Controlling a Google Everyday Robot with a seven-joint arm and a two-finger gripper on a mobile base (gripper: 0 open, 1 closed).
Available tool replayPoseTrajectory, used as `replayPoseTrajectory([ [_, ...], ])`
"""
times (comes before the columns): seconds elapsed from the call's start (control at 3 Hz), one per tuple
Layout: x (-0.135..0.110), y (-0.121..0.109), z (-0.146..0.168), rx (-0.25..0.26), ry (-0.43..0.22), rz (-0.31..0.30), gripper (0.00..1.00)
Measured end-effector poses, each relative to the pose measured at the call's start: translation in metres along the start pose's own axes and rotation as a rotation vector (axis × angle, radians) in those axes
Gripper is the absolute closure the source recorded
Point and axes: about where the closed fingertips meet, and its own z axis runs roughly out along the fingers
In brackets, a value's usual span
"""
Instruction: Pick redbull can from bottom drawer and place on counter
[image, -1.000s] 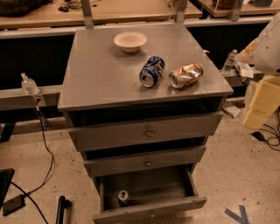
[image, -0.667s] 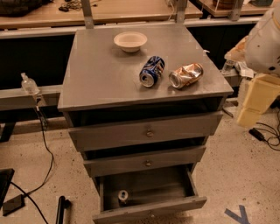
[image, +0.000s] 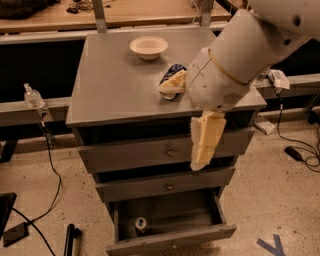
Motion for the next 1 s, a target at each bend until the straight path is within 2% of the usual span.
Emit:
replayPoseTrajectory([
  [0.33,-0.0153,-0.0002,0.0009,0.001,-0.039,-0.099,0.0],
  [0.67,-0.014,-0.0003,0.0004,0.002,-0.033,-0.099,0.0],
  [1.0,-0.0084,-0.0041,0.0038,-0.003,0.001,-0.094,0.0],
])
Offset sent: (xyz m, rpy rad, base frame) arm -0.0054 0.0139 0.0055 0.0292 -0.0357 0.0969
